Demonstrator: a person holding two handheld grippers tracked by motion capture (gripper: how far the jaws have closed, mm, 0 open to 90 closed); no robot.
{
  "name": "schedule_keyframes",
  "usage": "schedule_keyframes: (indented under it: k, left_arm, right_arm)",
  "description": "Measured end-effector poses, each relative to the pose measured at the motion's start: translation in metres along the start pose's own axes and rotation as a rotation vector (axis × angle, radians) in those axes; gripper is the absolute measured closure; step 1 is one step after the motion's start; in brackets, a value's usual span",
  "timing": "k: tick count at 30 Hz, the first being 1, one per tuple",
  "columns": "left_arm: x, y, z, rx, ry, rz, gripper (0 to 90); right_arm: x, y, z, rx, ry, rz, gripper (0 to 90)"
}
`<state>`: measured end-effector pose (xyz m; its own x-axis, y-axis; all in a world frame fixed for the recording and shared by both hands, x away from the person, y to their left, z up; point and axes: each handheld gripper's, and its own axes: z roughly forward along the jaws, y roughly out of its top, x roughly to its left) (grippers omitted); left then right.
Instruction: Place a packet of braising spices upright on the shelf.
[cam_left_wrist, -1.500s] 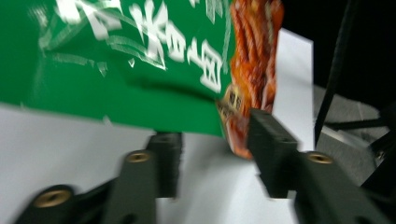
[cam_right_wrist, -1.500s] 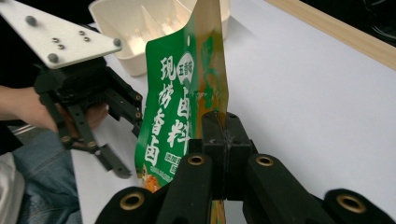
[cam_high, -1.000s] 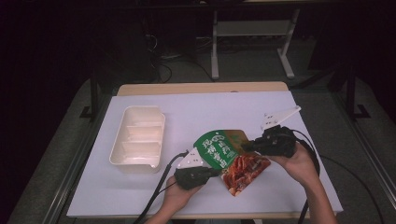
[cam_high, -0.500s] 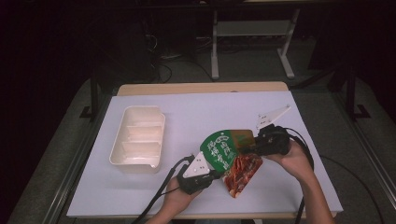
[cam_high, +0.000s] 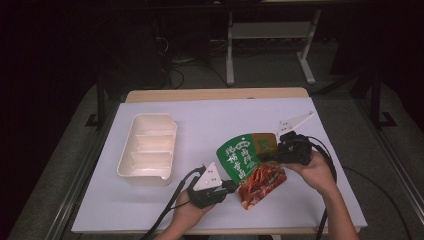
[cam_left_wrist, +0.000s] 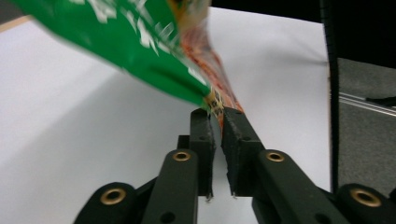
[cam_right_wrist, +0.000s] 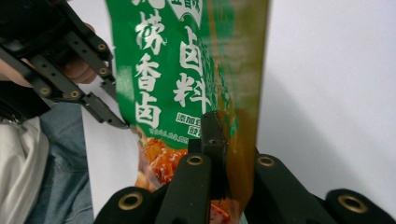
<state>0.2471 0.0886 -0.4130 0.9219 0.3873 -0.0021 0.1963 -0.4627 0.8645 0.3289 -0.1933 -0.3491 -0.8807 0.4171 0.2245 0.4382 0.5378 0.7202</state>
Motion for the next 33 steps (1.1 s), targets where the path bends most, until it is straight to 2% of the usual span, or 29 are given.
schedule_keyframes:
  k: [3,9,13,16,17,21,26,33]
  left_arm:
    - [0.002,-0.002,-0.003,0.009,0.018,-0.003,76.0]
    - [0.003,-0.006,-0.012,0.012,0.02,0.0,73.9]
    - [0.001,-0.009,-0.017,0.011,0.025,0.018,69.8]
    - [-0.001,-0.013,-0.022,-0.001,0.023,0.015,68.7]
    - [-0.001,-0.014,-0.024,0.0,0.023,0.018,67.8]
    - [-0.003,-0.018,-0.031,-0.007,0.01,0.026,64.9]
    - [-0.005,-0.026,-0.038,-0.011,0.0,0.024,59.9]
    - [-0.009,-0.038,-0.052,-0.008,-0.021,0.021,54.3]
  right_arm:
    - [0.002,-0.002,-0.009,-0.031,-0.001,0.0,89.3]
    - [0.008,0.0,-0.018,-0.066,-0.005,-0.001,89.4]
    - [0.015,0.009,-0.02,-0.083,-0.019,-0.016,89.4]
    - [0.017,0.014,-0.021,-0.093,-0.025,-0.018,89.4]
    - [0.02,0.019,-0.021,-0.107,-0.041,-0.019,89.3]
    - [0.021,0.026,-0.021,-0.127,-0.063,-0.014,89.3]
    - [0.023,0.038,-0.017,-0.155,-0.062,0.0,89.3]
    - [0.029,0.061,-0.001,-0.16,-0.055,-0.023,89.3]
